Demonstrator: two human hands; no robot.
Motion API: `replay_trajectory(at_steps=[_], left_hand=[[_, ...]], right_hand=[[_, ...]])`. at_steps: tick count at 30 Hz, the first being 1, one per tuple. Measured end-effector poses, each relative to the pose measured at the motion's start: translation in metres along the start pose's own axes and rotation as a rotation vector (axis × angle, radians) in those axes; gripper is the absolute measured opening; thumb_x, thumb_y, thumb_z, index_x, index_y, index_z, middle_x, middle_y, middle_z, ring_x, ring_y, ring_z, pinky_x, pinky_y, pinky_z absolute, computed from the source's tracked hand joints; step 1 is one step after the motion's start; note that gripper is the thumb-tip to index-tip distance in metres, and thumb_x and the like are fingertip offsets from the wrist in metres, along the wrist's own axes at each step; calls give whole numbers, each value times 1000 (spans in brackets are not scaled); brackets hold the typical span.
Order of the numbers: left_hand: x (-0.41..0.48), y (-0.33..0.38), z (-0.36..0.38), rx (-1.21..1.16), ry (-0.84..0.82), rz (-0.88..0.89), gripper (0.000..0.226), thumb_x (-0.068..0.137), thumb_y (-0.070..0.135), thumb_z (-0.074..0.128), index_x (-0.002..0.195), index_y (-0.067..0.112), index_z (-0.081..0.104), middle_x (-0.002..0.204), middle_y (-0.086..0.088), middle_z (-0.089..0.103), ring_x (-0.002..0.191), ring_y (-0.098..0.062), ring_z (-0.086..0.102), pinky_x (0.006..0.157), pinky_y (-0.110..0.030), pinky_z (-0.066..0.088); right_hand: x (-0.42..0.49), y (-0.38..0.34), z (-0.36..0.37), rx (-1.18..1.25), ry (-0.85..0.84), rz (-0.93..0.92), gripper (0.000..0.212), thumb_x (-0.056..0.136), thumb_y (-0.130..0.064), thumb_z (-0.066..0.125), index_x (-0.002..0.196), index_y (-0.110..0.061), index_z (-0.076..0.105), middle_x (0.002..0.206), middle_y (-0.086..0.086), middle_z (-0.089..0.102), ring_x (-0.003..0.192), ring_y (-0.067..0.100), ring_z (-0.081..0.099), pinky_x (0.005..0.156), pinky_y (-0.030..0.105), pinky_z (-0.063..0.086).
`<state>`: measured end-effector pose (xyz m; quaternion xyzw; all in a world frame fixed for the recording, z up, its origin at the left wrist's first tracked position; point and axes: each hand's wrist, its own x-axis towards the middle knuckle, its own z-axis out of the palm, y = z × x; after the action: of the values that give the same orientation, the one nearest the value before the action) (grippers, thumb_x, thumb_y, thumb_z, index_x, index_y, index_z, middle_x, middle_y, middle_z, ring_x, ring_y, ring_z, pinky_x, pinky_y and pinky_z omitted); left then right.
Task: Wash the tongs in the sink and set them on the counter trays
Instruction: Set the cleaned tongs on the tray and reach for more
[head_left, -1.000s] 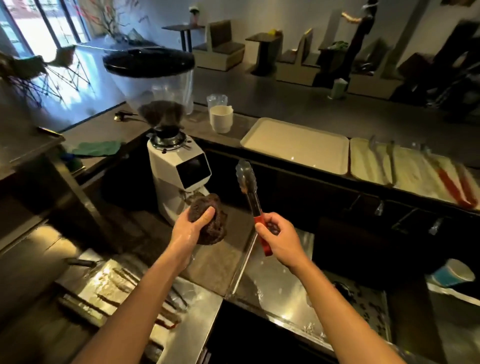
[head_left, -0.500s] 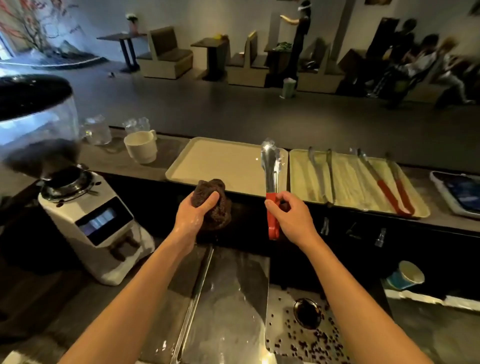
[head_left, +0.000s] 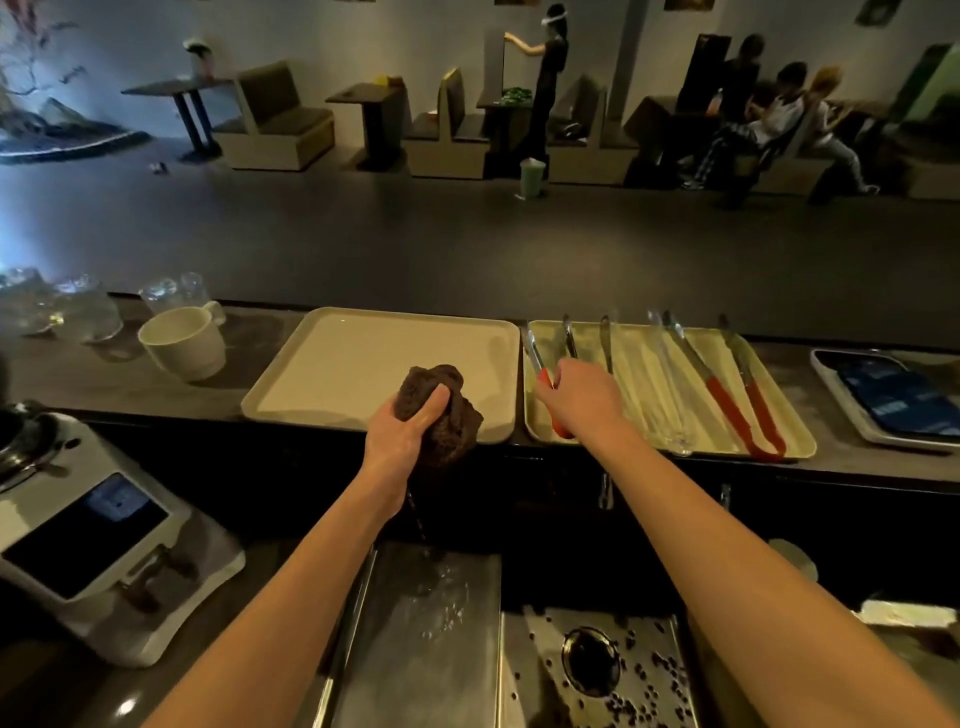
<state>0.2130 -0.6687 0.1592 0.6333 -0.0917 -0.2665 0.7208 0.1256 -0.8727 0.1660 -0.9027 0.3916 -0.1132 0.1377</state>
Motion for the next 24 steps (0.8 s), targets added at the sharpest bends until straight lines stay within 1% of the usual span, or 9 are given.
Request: replay_trajectory(at_steps=[3, 6, 9, 11, 14, 17, 19, 22, 24], left_hand=[[4, -3, 4, -13, -10, -2, 42, 86, 39, 73, 120, 17, 64, 110, -5, 74, 100, -21, 71, 81, -29, 59], [5, -4, 3, -22, -10, -7, 38, 85, 39, 73, 117, 19, 65, 109, -5, 74, 100, -20, 72, 80, -29, 58], [3, -6, -4, -23, 9, 2, 26, 86, 38, 73, 107, 24, 66, 106, -2, 75, 97, -18, 72, 78, -26, 58], [1, -7, -14, -36, 28, 5, 27, 86, 36, 73, 107, 22, 67, 105, -4, 75, 96, -18, 73, 79, -27, 58], [-6, -9, -32, -76, 65, -8, 29, 85, 35, 74, 108, 19, 69, 103, -5, 77, 93, -17, 74, 80, -29, 59], [-18, -12, -59, -126, 79, -14, 25, 88, 32, 71, 108, 17, 69, 98, -3, 78, 92, -17, 75, 77, -27, 59], [-28, -16, -80, -146, 122, -11, 26, 88, 31, 71, 111, 17, 69, 97, -3, 78, 91, -18, 75, 77, -29, 58], [-44, -25, -114, -166, 252, -10, 32, 86, 29, 74, 115, 14, 69, 101, -7, 77, 94, -21, 74, 85, -35, 58], [-57, -30, -137, -182, 283, -14, 33, 84, 32, 75, 113, 17, 69, 107, -9, 76, 100, -25, 72, 90, -39, 57]], right_hand=[[9, -1, 8, -74, -28, -22, 26, 100, -35, 49, 95, -12, 60, 93, 9, 64, 70, 19, 56, 62, 31, 42], [11, -7, 15, -161, -6, -34, 32, 99, -37, 52, 117, -11, 60, 129, 18, 50, 85, 27, 62, 67, 33, 44], [8, -9, 21, -251, 60, -49, 45, 99, -46, 51, 129, -12, 55, 137, 17, 45, 109, 28, 57, 76, 35, 49], [4, -12, 22, -252, 128, -62, 49, 98, -49, 50, 130, -12, 55, 135, 16, 49, 121, 29, 49, 88, 36, 48], [-9, -25, 25, -119, 190, -170, 37, 97, -42, 49, 118, -14, 61, 123, 9, 56, 115, 25, 49, 90, 36, 44], [-32, -49, 34, 120, 125, -281, 25, 97, -41, 49, 105, -21, 62, 112, -4, 59, 107, 17, 52, 80, 29, 38], [-49, -71, 46, 188, 89, -360, 20, 96, -42, 51, 98, -25, 61, 103, -10, 59, 101, 13, 53, 74, 28, 38], [-77, -104, 61, 268, 63, -417, 15, 95, -42, 54, 90, -28, 57, 91, -14, 57, 90, 9, 52, 59, 22, 33], [-96, -123, 69, 305, 36, -450, 15, 95, -42, 55, 89, -29, 56, 89, -14, 58, 86, 8, 50, 57, 19, 31]])
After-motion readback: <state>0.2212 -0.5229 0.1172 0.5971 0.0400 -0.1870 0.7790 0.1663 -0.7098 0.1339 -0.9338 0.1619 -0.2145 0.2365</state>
